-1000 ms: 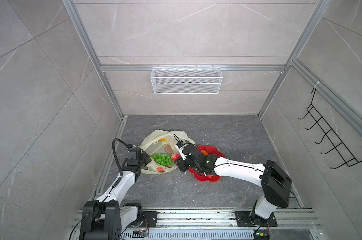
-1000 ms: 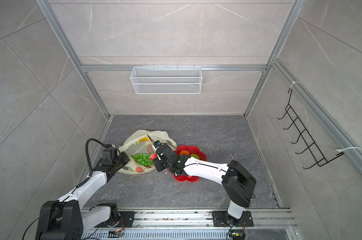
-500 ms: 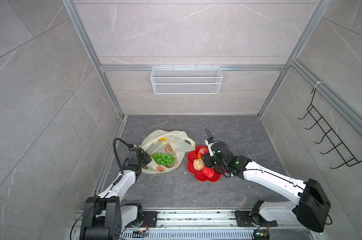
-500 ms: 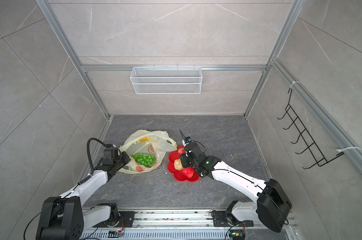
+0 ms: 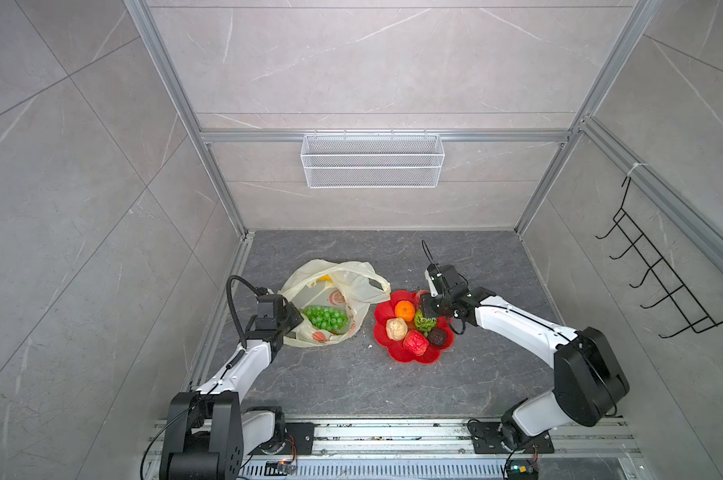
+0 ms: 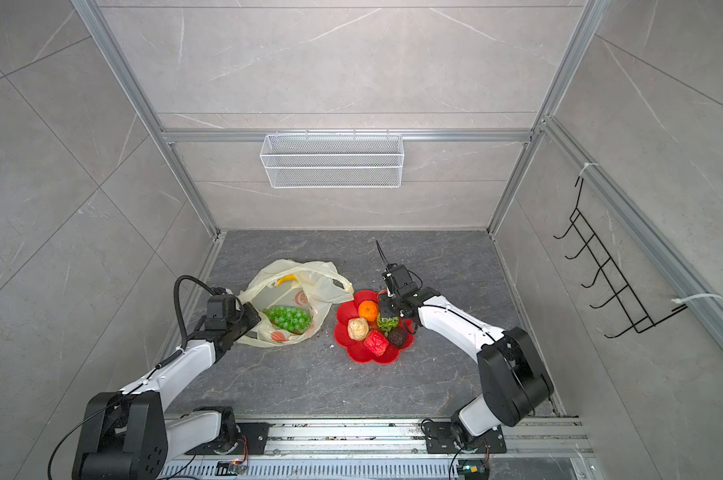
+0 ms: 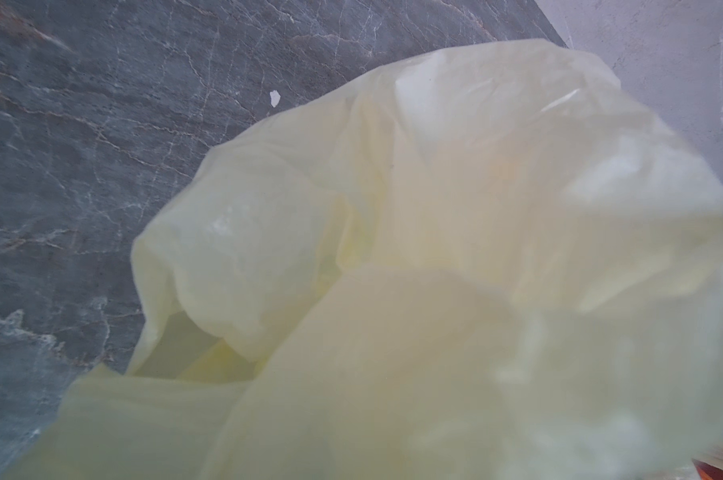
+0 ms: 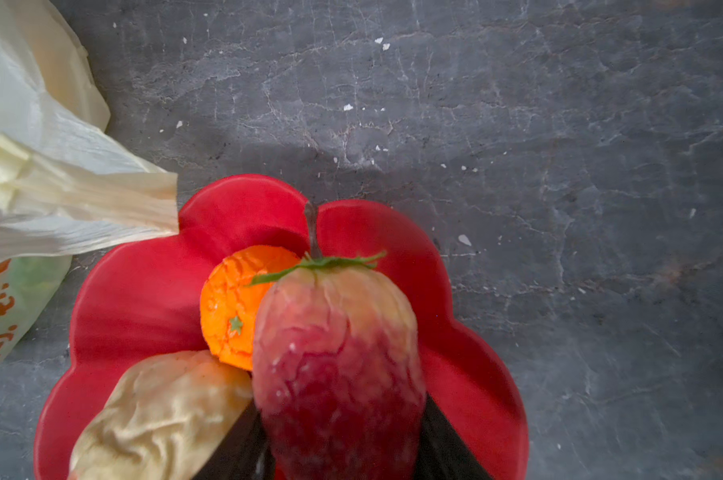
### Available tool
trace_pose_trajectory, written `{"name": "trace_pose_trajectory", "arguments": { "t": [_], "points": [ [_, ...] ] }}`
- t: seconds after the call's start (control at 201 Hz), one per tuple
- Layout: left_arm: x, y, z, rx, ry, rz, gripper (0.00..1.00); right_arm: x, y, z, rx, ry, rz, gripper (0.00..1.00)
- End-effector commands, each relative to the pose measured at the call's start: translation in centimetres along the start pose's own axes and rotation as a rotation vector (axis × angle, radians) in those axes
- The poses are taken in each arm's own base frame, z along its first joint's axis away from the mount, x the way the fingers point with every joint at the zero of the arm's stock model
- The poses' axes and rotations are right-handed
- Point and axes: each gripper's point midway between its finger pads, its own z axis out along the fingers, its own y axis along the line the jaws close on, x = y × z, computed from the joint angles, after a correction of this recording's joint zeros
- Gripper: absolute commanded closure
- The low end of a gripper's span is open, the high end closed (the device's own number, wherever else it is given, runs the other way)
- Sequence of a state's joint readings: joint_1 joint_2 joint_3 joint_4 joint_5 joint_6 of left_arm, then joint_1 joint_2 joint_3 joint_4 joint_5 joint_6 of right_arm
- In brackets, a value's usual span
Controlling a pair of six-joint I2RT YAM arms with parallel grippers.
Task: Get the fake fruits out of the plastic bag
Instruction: 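Lower the red pear-shaped fruit into the red plate and open the right gripper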
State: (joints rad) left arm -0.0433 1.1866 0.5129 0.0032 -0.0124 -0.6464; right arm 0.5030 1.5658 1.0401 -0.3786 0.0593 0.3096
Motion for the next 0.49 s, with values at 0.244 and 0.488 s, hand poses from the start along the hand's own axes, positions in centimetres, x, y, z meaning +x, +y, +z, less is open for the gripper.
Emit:
{"name": "trace_pose_trajectory", "arguments": {
  "t": [0.244, 0.488],
  "points": [
    [-0.7, -1.3, -0.2, 0.057, -0.004, 0.021, 1.00, -1.2, 0.0, 2.6, 0.009, 0.068, -0.065, 0.51],
    [-0.8, -1.7, -0.2, 0.075, 0.000, 0.020, 1.00, -0.1, -0.5, 3.5, 0.031, 0.100, -0.076, 0.51]
  ]
}}
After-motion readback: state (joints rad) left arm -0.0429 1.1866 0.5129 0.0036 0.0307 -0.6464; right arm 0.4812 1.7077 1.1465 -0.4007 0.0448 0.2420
